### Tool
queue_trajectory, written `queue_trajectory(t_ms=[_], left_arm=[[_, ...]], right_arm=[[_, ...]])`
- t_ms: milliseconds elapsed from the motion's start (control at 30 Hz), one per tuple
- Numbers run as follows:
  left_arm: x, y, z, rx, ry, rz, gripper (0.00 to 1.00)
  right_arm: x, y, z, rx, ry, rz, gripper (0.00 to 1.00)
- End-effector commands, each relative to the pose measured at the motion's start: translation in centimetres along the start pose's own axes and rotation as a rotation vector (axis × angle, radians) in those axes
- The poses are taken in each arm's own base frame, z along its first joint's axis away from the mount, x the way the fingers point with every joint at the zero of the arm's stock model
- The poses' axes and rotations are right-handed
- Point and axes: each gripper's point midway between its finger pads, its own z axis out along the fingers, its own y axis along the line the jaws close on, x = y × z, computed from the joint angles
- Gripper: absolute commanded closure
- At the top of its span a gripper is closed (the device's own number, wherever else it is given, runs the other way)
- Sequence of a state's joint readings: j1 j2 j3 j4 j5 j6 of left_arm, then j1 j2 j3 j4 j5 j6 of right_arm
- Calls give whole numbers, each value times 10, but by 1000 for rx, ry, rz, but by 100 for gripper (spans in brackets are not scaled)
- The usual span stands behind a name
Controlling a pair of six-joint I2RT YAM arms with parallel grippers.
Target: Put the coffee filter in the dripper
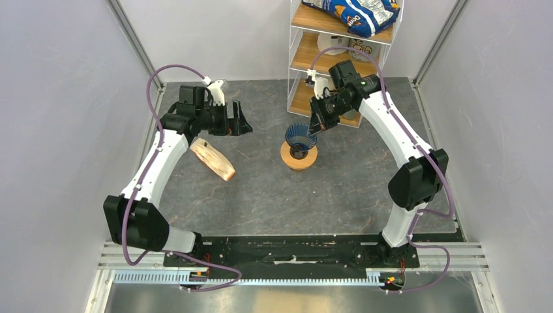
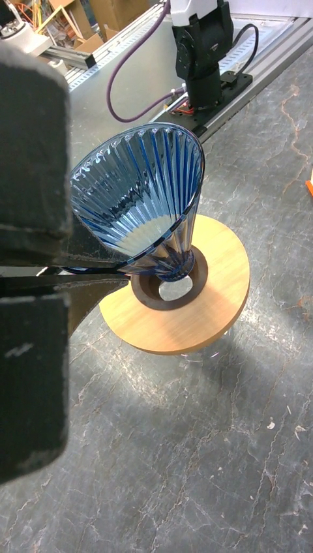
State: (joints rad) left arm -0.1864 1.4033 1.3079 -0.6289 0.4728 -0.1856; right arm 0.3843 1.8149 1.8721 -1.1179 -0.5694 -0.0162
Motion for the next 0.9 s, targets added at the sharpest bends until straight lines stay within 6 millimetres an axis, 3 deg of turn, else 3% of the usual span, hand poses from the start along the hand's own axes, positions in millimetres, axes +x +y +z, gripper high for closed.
queue_trajectory(t_ms=[0, 700, 867], left_arm=[[-8, -6, -4, 18, -38, -2, 1], [-9, -3, 2, 17, -26, -16, 1], [-9, -3, 2, 14, -26, -24, 1]], right_arm=[[-6, 0, 2, 5, -16, 1, 100], [12, -11, 19, 5, 42, 37, 99], [12, -11, 21, -2, 42, 38, 81]])
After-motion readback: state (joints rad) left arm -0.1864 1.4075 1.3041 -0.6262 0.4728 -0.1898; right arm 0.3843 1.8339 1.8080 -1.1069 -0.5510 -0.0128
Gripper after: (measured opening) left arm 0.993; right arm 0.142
